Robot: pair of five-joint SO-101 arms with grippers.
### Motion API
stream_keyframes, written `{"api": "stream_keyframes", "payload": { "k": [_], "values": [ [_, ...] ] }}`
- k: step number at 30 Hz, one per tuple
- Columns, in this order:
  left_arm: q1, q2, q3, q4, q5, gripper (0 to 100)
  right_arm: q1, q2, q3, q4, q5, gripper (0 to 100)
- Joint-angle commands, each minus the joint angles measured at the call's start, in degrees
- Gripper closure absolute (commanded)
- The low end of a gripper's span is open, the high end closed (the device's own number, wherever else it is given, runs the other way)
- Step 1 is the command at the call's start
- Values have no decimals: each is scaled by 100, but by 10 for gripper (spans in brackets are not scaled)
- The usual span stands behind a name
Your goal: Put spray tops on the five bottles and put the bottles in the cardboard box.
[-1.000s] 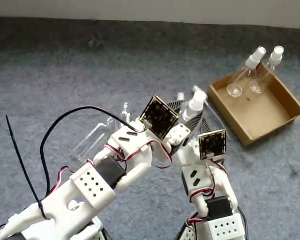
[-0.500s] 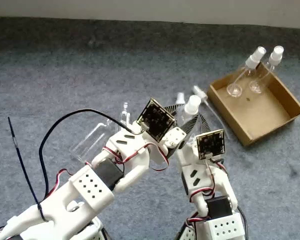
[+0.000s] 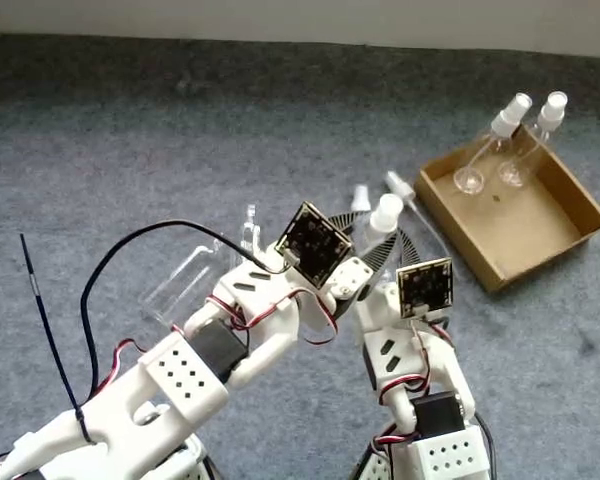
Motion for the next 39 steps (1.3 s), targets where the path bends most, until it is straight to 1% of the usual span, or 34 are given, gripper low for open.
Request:
{"api": "stream_keyframes", "payload": {
  "k": [1,18,24,29,31,39],
  "values": [
    [13,-75,110,-18,-18,994,145,-127,998,-215,-202,858],
    [-22,-75,268,-79,-44,989,145,-127,998,-207,-237,858],
    [-418,-75,277,-413,-35,985,145,-127,998,-207,-220,858],
    [-426,-84,321,-387,-26,874,145,-127,998,-207,-211,858],
    [-435,-84,321,-387,-18,849,145,-127,998,-207,-211,858],
    [-497,-92,295,-387,-35,842,154,-119,998,-207,-211,858]
  ]
}}
